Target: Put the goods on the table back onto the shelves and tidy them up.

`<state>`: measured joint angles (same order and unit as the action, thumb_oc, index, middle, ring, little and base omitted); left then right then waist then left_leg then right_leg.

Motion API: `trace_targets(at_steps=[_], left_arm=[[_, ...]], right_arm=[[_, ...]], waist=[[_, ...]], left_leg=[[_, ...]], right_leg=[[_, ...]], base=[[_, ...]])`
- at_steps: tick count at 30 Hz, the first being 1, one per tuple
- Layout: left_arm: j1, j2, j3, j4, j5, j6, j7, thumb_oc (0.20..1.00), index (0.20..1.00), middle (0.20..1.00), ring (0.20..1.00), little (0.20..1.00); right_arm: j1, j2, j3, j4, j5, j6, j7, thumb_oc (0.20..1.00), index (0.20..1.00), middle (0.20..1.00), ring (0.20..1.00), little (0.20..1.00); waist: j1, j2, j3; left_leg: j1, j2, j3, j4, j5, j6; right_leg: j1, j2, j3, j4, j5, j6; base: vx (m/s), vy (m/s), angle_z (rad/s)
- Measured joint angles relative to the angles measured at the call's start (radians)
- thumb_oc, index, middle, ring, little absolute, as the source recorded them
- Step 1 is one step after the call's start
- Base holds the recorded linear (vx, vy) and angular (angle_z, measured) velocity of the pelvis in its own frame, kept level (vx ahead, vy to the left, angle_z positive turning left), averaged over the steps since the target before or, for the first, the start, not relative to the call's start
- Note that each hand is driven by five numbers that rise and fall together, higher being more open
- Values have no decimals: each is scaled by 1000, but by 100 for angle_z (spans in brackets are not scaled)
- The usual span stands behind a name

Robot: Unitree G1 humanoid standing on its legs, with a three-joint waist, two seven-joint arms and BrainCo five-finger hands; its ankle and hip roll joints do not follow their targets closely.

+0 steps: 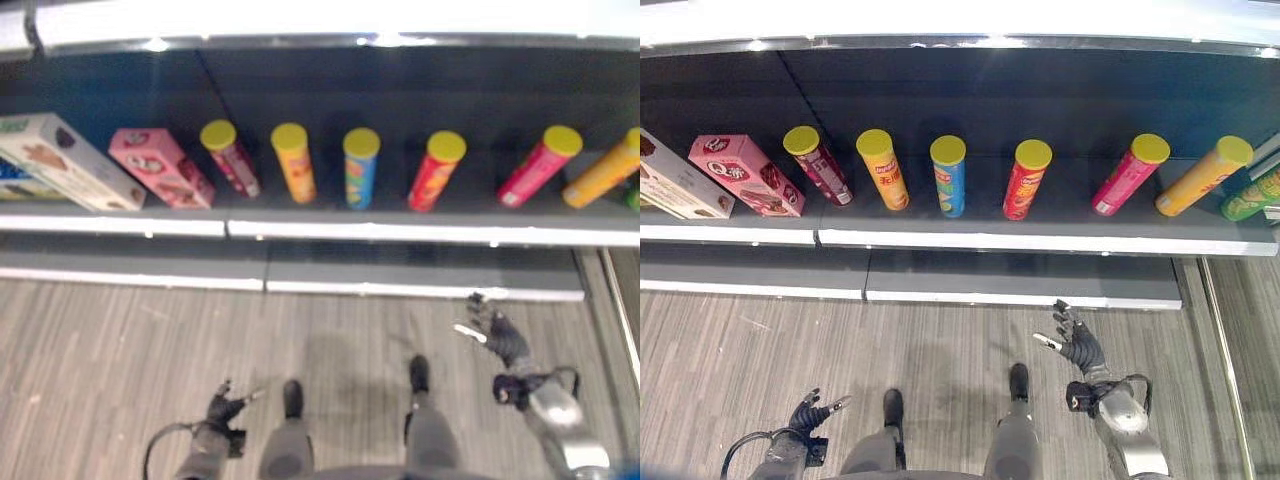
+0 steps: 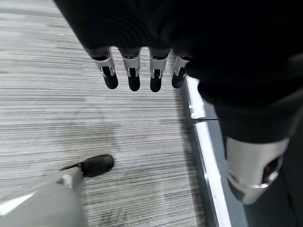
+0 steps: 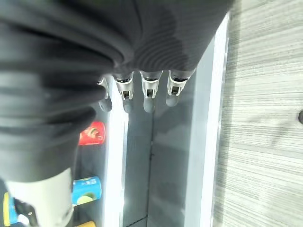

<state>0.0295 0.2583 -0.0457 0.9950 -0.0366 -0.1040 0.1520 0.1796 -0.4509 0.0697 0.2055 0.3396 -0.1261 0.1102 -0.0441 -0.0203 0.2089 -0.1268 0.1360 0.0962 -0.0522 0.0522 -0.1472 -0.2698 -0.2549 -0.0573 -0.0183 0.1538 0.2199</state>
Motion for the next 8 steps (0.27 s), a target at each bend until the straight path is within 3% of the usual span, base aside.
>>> trace_targets(at_steps=[2, 6, 8], left_arm=[[4, -12, -10, 6, 1, 4, -14, 1000, 1000, 1000, 1000, 1000], [9, -13, -32, 6, 10, -1, -22, 1000, 1000, 1000, 1000, 1000], [1, -21, -68, 33, 8, 0, -41, 1000, 1000, 1000, 1000, 1000]], right_arm=[[-39, -4, 44, 154, -26, 11, 13, 1000, 1000, 1000, 1000, 1000], [-31, 9, 49, 236, -36, 25, 20, 1000, 1000, 1000, 1000, 1000], [-159, 98, 30, 662, -112, 21, -23, 1000, 1000, 1000, 1000, 1000]], waist=[[7, 4, -10], [6, 6, -40], [13, 2, -58]], left_leg=[[52, 11, 3, -15, -1, -1], [62, 12, 6, -21, 0, -1], [125, 20, 10, -30, 0, -2]], right_leg=[[49, 12, -2, -7, 3, -7], [58, 13, -3, -14, -8, 3], [120, 23, -3, -21, 0, -8]], base=[[10, -12, -2], [58, -49, -2], [117, -70, -3]])
